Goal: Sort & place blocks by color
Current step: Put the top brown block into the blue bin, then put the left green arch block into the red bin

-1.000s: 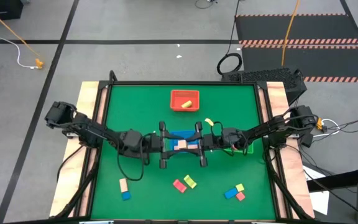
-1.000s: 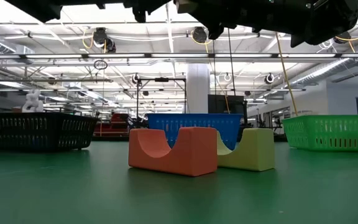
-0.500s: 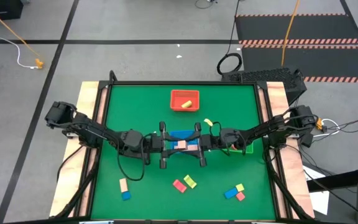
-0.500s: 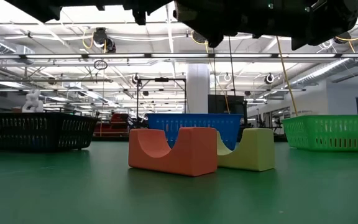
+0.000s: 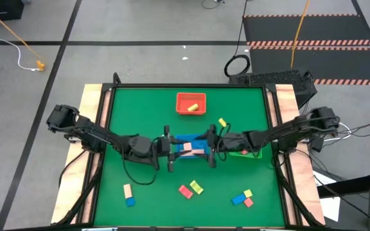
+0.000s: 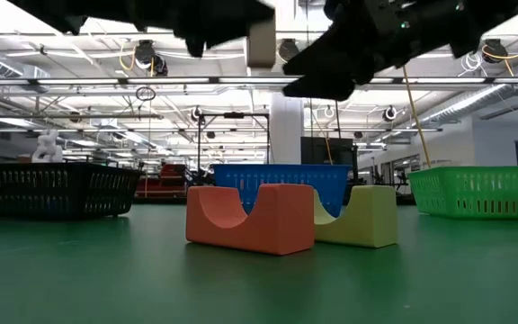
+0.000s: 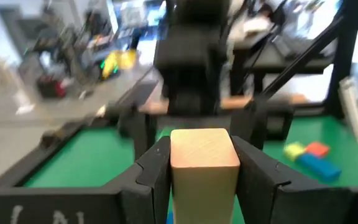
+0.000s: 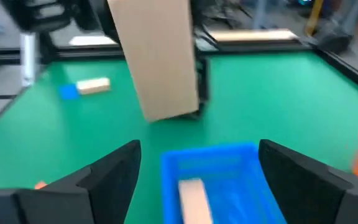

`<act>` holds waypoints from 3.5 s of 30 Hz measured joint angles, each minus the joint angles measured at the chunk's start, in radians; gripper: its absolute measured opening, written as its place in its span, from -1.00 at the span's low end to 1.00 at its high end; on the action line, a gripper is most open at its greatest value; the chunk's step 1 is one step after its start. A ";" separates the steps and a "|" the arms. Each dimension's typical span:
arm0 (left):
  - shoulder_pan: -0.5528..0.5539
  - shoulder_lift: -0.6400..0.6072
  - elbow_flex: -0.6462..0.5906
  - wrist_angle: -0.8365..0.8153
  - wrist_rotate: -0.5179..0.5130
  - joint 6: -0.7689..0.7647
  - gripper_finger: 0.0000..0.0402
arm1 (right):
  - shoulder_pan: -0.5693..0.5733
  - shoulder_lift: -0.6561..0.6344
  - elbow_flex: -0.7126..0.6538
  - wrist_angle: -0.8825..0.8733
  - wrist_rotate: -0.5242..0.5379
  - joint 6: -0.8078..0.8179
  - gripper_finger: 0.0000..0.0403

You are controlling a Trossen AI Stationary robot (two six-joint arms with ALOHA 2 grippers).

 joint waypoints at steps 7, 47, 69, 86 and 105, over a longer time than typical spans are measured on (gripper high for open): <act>0.042 0.000 0.000 -0.188 -0.018 -0.130 -0.34 | 0.000 -0.168 0.000 -0.321 0.037 0.265 0.56; 0.085 0.174 0.000 -0.025 -0.023 -0.286 0.31 | 0.168 -0.212 -0.001 -0.362 -0.115 0.829 0.56; 0.006 0.025 0.000 0.014 0.016 -0.246 0.33 | 0.422 0.172 0.026 -0.110 0.170 0.718 0.55; -0.182 -0.084 -0.005 -0.171 0.011 -0.261 0.33 | 0.517 0.467 0.249 -0.105 0.425 0.378 0.55; -0.240 -0.083 -0.005 -0.185 0.010 -0.293 0.33 | 0.498 0.557 0.248 -0.169 0.485 0.618 0.54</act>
